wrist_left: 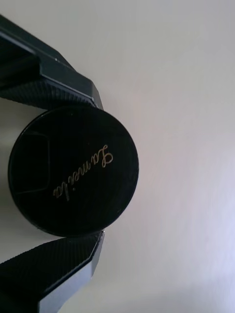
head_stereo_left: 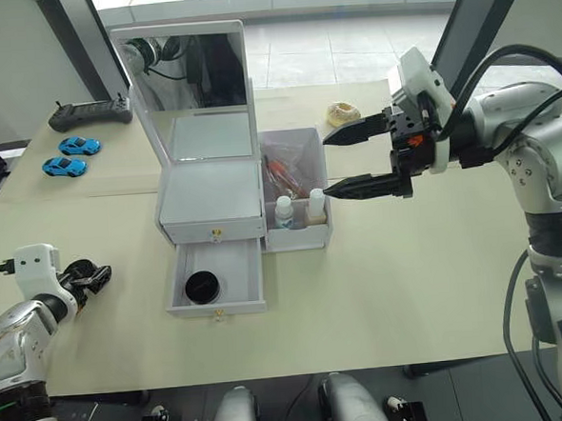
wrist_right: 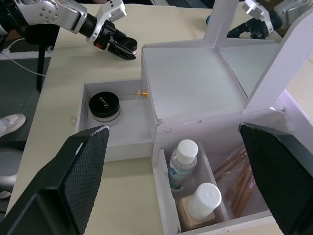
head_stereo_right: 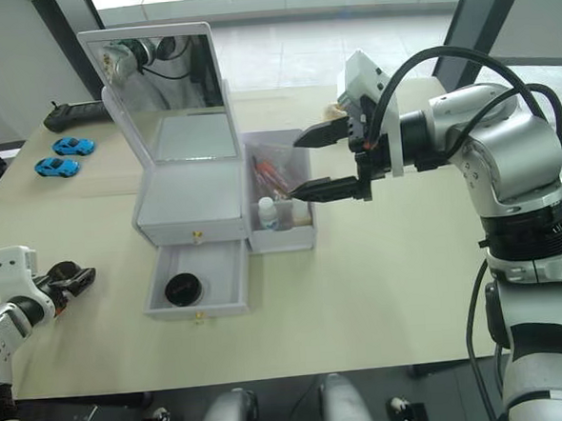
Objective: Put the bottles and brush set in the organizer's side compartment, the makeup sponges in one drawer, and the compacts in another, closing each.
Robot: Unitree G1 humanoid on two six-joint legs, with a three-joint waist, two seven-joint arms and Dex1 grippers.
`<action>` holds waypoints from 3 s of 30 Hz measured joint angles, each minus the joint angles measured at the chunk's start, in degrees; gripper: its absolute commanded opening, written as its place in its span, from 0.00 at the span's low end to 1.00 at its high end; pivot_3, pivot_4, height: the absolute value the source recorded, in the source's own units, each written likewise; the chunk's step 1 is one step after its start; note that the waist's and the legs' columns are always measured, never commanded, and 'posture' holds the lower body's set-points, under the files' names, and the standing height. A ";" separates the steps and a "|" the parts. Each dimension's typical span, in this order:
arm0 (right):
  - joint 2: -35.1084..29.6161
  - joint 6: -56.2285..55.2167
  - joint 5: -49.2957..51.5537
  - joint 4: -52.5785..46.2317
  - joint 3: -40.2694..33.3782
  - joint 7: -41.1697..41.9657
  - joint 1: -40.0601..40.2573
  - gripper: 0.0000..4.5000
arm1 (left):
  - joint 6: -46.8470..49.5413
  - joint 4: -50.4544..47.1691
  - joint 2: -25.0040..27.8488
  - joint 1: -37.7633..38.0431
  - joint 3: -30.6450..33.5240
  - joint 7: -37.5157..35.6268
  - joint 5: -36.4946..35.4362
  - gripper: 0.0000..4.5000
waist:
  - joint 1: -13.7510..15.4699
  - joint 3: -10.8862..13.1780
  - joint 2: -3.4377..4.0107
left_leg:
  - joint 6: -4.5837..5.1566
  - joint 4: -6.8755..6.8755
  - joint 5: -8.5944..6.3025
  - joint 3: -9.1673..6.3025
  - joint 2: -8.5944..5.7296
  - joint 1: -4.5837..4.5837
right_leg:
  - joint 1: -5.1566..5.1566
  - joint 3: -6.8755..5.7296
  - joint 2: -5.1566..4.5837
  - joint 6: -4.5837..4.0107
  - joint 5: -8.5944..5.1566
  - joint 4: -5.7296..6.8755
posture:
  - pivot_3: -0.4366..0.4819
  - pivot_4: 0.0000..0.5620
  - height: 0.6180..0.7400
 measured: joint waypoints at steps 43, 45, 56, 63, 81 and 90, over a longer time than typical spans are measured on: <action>-2.98 7.54 4.65 -9.87 -5.41 -11.35 7.37 1.00 | -2.39 -31.34 15.90 -11.82 -40.21 -39.01 -2.71 0.65 | 0.12 0.15 0.23 | 0.00 0.12 0.03 -0.02 0.08 -0.34 | -0.02 0.07 0.30 0.12 0.05 -0.47 | 0.48 0.27 1.00; -3.50 7.74 5.07 -10.52 -5.55 -11.66 7.64 1.00 | -3.40 -30.18 14.08 -13.70 -41.01 -38.50 -1.43 0.65 | 0.24 0.15 0.23 | 0.00 0.15 0.03 -0.02 0.07 -0.35 | -0.01 0.07 0.29 0.14 0.06 -0.50 | 0.48 0.27 1.00; -4.05 8.03 6.81 -11.20 -6.03 -14.41 8.05 1.00 | -4.40 -27.08 10.37 -16.54 -44.31 -39.57 1.73 0.65 | 0.11 0.14 0.22 | 0.01 0.16 0.03 -0.03 0.07 -0.36 | -0.01 0.09 0.30 0.17 0.06 -0.48 | 0.48 0.27 1.00; -4.59 8.40 7.27 -11.55 -6.09 -14.92 8.04 1.00 | -3.40 -26.84 9.78 -17.26 -44.92 -40.63 1.82 0.99 | 0.09 0.14 0.22 | 0.01 0.17 0.03 -0.03 0.07 -0.36 | -0.01 0.09 0.30 0.18 0.06 -0.47 | 0.48 0.27 1.00; -2.95 7.38 8.15 -10.99 -4.18 -12.01 3.63 1.00 | 31.37 -41.71 18.90 -9.90 -11.89 -40.15 -33.90 0.99 | -0.37 0.16 0.29 | 0.01 0.08 0.03 -0.09 0.11 -0.17 | 0.04 0.09 0.31 0.60 -0.19 -0.39 | 0.48 0.27 1.00; 0.88 3.00 5.93 -5.84 -0.16 -9.24 1.70 1.00 | 28.21 -50.66 11.21 23.23 0.48 -34.25 -34.24 0.43 | 0.32 0.16 0.28 | -0.01 0.03 0.03 0.00 0.07 -0.11 | 0.09 0.07 0.12 0.15 0.03 -0.53 | 0.48 0.27 1.00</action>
